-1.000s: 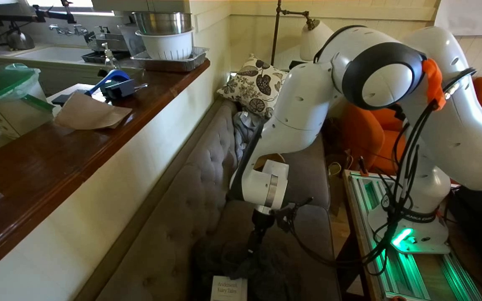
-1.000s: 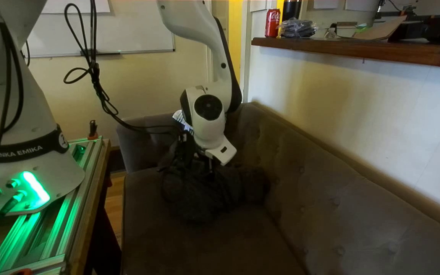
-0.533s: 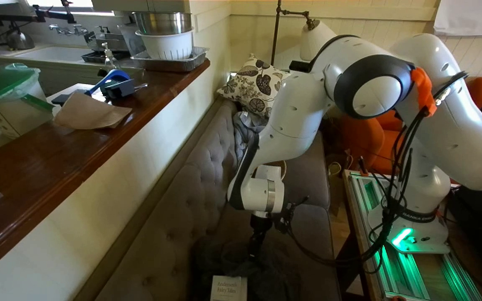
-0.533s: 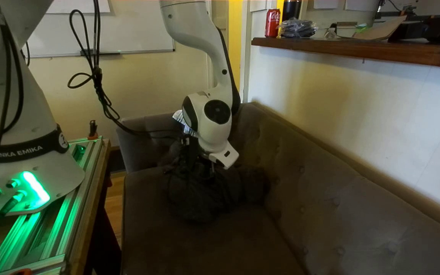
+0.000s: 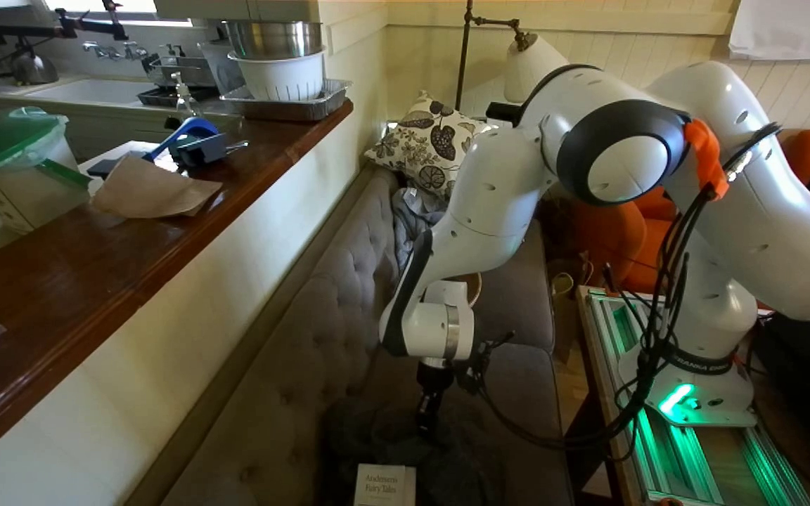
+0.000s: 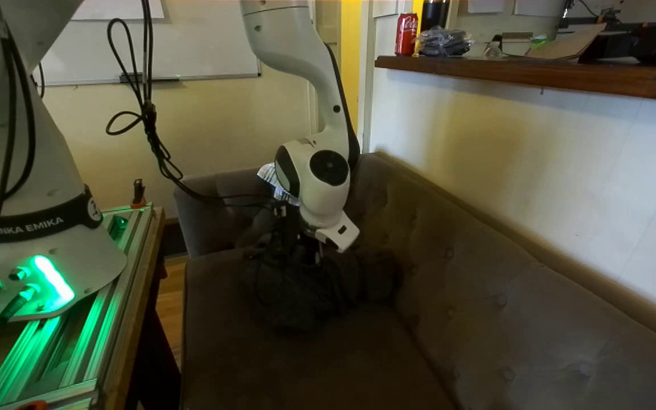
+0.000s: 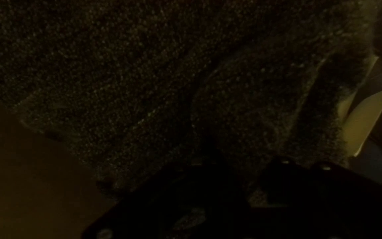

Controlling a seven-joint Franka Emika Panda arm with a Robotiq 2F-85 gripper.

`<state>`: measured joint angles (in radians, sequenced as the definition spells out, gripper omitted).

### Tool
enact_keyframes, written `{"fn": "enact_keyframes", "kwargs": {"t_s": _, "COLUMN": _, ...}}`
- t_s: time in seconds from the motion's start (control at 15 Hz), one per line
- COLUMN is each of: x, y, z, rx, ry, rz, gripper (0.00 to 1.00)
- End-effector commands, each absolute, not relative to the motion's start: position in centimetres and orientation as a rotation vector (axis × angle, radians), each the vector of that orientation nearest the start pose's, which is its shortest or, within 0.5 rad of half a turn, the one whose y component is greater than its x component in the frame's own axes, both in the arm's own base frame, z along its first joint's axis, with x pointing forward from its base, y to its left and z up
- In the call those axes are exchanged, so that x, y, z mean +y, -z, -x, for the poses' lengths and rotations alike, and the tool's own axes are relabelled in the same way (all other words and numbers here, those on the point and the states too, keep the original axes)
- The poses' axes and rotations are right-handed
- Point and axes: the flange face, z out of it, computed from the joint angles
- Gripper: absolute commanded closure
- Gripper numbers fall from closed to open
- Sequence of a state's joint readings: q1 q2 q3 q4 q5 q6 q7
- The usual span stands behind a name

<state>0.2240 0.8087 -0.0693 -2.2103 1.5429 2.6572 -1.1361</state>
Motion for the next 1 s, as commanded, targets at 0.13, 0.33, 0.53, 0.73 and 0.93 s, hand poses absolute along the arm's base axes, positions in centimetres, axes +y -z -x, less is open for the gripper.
{"fn": "enact_keyframes", "kwargs": {"t_s": 0.13, "x": 1.2, "y": 0.0, "z": -43.5, "rx": 0.305, "ry": 0.009, "rz": 2.687, "gripper": 1.00}}
{"fn": "enact_keyframes", "kwargs": {"t_s": 0.33, "x": -2.7, "y": -3.6, "z": -43.1, "rx": 0.448, "ry": 0.203, "rz": 2.716, "gripper": 0.98}}
{"fn": "enact_keyframes", "kwargs": {"t_s": 0.53, "x": -6.6, "y": -7.8, "z": -42.1, "rx": 0.569, "ry": 0.390, "rz": 2.750, "gripper": 0.98}}
{"fn": "enact_keyframes", "kwargs": {"t_s": 0.73, "x": -9.9, "y": -12.2, "z": -40.0, "rx": 0.708, "ry": 0.551, "rz": 2.788, "gripper": 0.98}}
{"fn": "enact_keyframes", "kwargs": {"t_s": 0.93, "x": -12.4, "y": -15.9, "z": -37.3, "rx": 0.880, "ry": 0.683, "rz": 2.777, "gripper": 0.98}}
